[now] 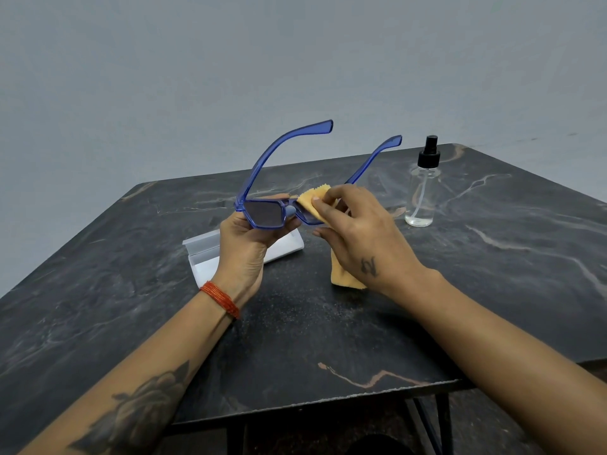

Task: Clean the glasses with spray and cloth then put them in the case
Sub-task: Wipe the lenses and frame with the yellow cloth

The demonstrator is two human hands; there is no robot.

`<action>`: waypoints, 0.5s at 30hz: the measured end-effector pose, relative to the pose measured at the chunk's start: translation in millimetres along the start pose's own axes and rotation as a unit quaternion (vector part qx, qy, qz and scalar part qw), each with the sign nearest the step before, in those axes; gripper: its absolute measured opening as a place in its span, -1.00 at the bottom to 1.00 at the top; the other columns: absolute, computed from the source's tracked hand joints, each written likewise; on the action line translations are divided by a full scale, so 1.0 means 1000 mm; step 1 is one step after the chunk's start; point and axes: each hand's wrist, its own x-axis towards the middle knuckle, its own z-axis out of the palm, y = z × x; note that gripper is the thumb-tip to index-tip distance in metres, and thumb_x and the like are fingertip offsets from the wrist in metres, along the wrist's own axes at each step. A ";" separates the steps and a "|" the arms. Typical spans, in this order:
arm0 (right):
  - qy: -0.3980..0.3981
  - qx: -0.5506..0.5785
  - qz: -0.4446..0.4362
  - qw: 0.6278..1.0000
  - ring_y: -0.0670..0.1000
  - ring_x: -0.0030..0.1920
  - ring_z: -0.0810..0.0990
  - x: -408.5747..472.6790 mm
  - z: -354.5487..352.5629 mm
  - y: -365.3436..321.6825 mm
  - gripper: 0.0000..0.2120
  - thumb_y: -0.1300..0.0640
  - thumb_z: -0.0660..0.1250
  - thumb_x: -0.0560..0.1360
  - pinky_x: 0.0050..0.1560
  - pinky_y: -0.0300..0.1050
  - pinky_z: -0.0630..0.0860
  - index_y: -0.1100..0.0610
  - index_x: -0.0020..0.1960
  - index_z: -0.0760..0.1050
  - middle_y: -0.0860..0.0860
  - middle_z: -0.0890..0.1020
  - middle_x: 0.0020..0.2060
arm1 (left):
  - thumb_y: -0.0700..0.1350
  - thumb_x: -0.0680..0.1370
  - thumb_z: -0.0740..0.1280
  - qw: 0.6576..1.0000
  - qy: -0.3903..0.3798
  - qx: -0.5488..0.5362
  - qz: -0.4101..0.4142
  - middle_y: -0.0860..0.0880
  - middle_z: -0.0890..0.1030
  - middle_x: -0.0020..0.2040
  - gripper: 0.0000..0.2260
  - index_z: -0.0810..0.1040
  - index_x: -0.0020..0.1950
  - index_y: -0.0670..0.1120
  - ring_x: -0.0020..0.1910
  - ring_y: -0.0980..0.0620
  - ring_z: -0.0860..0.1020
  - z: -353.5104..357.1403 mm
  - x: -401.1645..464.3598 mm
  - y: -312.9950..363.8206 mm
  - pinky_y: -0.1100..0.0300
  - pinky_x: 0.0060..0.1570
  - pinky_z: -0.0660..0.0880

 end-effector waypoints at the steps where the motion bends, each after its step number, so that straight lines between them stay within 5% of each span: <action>1: -0.003 0.005 0.000 1.000 0.19 -0.08 0.55 0.000 0.001 0.000 -0.62 0.30 0.50 0.35 -0.21 -0.05 0.52 0.33 0.14 0.55 0.24 0.56 -0.02 | -0.26 0.21 0.47 1.000 0.003 -0.003 -0.003 -0.03 0.70 -0.20 -0.83 0.67 -0.24 -0.09 -0.13 -0.02 0.65 0.000 0.000 0.001 0.18 -0.16 0.58; 8: 0.003 0.000 -0.018 1.000 0.15 -0.14 0.52 0.002 0.001 -0.001 -0.54 0.43 0.49 0.28 -0.31 -0.13 0.42 0.21 0.15 0.58 0.17 0.59 -0.03 | -0.25 0.27 0.43 1.000 0.005 0.020 -0.011 -0.16 0.66 -0.06 -0.72 0.59 -0.04 -0.26 -0.01 -0.14 0.63 0.000 -0.001 0.002 0.02 -0.01 0.58; 15: -0.007 -0.069 0.004 0.998 0.13 -0.23 0.50 0.003 -0.003 0.000 -0.63 0.37 0.51 0.26 -0.37 -0.19 0.28 0.25 0.06 0.60 0.17 0.57 -0.13 | -0.25 0.24 0.44 1.000 0.008 0.008 -0.008 -0.05 0.69 -0.19 -0.84 0.66 -0.21 -0.13 -0.12 -0.03 0.65 0.000 0.000 0.001 0.17 -0.14 0.59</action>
